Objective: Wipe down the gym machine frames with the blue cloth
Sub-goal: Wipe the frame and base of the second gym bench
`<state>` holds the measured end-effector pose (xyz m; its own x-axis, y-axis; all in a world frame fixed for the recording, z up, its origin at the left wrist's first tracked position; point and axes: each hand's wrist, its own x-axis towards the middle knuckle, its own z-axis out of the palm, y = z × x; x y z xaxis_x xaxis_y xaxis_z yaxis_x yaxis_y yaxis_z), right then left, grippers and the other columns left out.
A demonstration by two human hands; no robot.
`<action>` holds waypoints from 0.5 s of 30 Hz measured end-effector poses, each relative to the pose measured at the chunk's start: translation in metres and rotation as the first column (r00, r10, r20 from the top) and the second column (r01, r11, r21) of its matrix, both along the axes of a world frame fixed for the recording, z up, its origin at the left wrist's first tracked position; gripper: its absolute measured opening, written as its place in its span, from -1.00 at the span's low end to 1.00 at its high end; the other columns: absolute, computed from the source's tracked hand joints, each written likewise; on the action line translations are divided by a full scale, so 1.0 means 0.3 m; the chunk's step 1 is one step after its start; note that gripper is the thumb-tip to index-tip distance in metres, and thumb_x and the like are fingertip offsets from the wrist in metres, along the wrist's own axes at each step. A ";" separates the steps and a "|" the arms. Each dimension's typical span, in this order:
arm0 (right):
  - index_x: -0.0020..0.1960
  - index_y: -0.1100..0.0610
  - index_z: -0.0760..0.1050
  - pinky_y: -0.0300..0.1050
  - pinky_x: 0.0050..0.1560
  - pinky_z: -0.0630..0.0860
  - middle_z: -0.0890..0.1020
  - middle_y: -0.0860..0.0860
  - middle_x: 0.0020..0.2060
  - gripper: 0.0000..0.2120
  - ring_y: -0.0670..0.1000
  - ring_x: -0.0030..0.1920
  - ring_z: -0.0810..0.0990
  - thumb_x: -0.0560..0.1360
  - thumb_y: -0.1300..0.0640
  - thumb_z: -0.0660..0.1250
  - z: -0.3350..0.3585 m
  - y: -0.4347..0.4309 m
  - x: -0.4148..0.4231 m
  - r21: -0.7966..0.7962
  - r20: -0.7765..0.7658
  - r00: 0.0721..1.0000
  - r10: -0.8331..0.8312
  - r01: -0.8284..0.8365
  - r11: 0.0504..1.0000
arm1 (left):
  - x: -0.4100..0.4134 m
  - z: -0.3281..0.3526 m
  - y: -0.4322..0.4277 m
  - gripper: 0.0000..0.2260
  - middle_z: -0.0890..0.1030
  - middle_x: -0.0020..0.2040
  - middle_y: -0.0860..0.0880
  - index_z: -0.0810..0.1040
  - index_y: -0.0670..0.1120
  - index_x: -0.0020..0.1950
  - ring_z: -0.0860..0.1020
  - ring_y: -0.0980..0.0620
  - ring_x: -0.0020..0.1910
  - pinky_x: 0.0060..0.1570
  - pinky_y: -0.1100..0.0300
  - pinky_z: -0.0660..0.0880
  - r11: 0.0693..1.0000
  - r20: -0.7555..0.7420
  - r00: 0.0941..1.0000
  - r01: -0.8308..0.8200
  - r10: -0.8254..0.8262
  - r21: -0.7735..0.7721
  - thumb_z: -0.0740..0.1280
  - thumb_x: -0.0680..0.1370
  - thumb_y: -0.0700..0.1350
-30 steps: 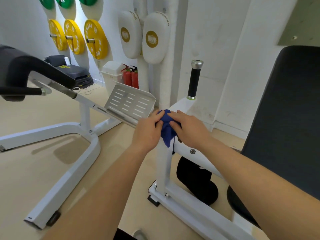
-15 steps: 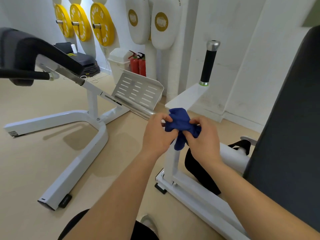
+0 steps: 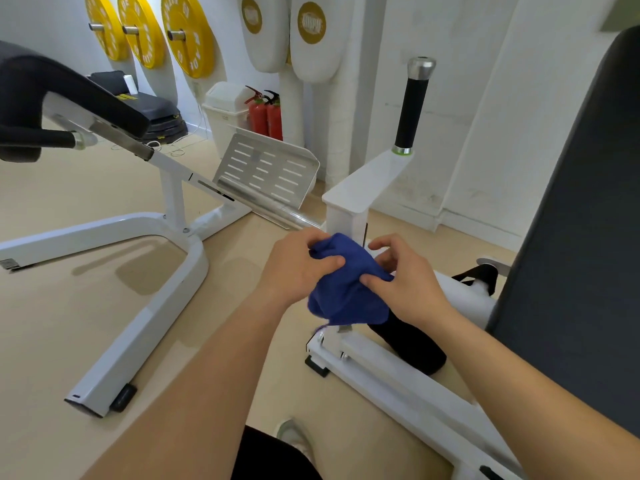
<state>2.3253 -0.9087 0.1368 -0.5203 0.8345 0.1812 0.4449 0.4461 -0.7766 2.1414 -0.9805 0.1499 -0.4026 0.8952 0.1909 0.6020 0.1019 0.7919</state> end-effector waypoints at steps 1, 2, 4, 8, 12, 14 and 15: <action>0.10 -0.12 0.45 -0.12 -0.10 0.55 0.62 -0.14 -0.15 -0.72 -0.13 -0.11 0.59 0.46 0.10 0.44 -0.010 0.002 0.006 0.009 0.038 0.999 0.006 -0.006 1.000 | -0.001 0.001 0.000 -0.85 0.59 -0.17 0.19 0.59 0.04 -0.01 0.52 0.24 -0.22 -0.27 0.47 0.38 0.999 0.009 0.999 0.033 -0.033 -0.012 0.49 0.47 -0.04; 0.07 -0.11 0.49 -0.10 -0.07 0.56 0.64 -0.15 -0.14 -0.77 -0.12 -0.10 0.60 0.47 0.10 0.43 -0.018 0.006 0.012 0.022 0.066 0.998 0.003 -0.004 1.000 | -0.003 0.000 0.002 -0.90 0.61 -0.17 0.15 0.62 0.01 -0.02 0.54 0.21 -0.23 -0.26 0.42 0.41 0.997 0.025 0.997 0.076 -0.075 -0.029 0.46 0.50 -0.04; 0.07 -0.08 0.55 -0.08 -0.02 0.57 0.66 -0.15 -0.10 -0.83 -0.09 -0.07 0.61 0.51 0.11 0.38 -0.029 0.014 0.028 0.020 0.090 0.995 -0.038 0.036 0.999 | -0.001 0.006 -0.007 -0.91 0.66 -0.15 0.05 0.67 -0.05 0.00 0.59 0.14 -0.21 -0.28 0.32 0.51 0.989 0.048 0.990 0.134 -0.131 -0.066 0.38 0.56 -0.08; 0.11 -0.03 0.49 -0.10 -0.03 0.50 0.63 -0.08 -0.03 -0.80 -0.02 -0.03 0.59 0.51 0.10 0.39 -0.028 0.013 0.043 0.078 0.108 0.973 -0.202 0.194 0.978 | 0.006 0.016 -0.022 -0.87 0.69 -0.19 -0.04 0.69 -0.09 0.00 0.66 0.06 -0.26 -0.28 0.33 0.56 0.991 0.192 0.976 0.117 -0.103 -0.063 0.34 0.59 -0.16; -0.08 -0.05 0.52 -0.19 -0.14 0.48 0.63 -0.14 -0.16 -0.92 -0.10 -0.13 0.60 0.52 -0.03 0.39 -0.003 -0.031 0.017 0.025 -0.014 0.989 -0.145 0.145 0.989 | 0.038 0.017 -0.026 -0.88 0.69 -0.20 -0.09 0.70 -0.16 0.00 0.67 0.05 -0.27 -0.25 0.29 0.58 0.996 0.355 0.933 0.084 -0.069 -0.027 0.35 0.58 -0.20; 0.00 -0.09 0.56 -0.26 -0.12 0.50 0.66 -0.17 -0.10 -0.86 -0.16 -0.09 0.63 0.51 -0.11 0.39 0.004 -0.056 0.001 -0.123 -0.060 0.998 0.014 -0.022 0.992 | 0.062 0.021 -0.031 -0.87 0.71 -0.16 -0.12 0.68 -0.19 0.05 0.69 0.03 -0.23 -0.23 0.28 0.59 0.993 0.415 0.904 0.118 -0.102 -0.014 0.34 0.59 -0.22; 0.06 -0.09 0.55 -0.24 -0.09 0.54 0.66 -0.18 -0.04 -0.78 -0.16 -0.06 0.64 0.48 -0.13 0.43 0.001 -0.063 -0.006 -0.171 -0.079 0.995 0.068 -0.080 0.982 | 0.072 0.024 -0.033 -0.86 0.71 -0.14 -0.13 0.68 -0.20 0.07 0.70 0.01 -0.20 -0.22 0.27 0.60 0.991 0.432 0.894 0.134 -0.118 -0.006 0.34 0.60 -0.22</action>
